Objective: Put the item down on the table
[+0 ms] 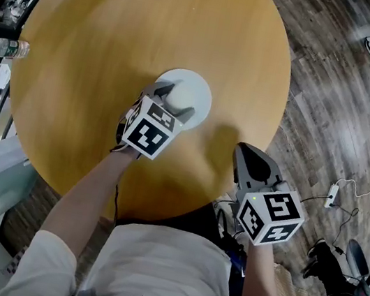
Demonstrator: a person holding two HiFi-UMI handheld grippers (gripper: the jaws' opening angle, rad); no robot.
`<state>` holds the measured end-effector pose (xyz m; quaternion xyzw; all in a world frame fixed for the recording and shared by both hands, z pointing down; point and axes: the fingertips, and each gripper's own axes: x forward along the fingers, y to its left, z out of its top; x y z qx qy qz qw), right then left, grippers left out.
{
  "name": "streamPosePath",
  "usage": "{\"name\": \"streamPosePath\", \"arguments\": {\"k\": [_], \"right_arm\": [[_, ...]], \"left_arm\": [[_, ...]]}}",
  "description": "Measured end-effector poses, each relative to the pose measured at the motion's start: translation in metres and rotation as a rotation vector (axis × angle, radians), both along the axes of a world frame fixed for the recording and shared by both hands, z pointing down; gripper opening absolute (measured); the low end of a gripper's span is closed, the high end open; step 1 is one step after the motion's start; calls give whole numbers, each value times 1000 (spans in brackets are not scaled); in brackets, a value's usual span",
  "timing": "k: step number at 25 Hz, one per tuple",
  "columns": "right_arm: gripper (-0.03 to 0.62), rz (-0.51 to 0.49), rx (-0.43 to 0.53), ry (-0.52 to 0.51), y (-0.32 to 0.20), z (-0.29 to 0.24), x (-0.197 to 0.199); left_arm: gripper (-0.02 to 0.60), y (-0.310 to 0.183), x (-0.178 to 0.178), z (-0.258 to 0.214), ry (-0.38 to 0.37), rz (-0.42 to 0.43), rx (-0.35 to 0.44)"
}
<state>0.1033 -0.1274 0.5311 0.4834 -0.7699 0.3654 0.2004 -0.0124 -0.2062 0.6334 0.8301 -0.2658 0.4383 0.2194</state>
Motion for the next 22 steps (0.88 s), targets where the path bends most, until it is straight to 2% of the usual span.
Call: {"name": "streamPosePath", "arguments": {"k": [7,22], "right_arm": [[25,-1,-2,0,2,-2,-1],[25,-5,-10,-6,5,0,-2]], "left_arm": [[321,2,-1,1,-42,37,32],[321,2,-1,3,-38,54,44]]}}
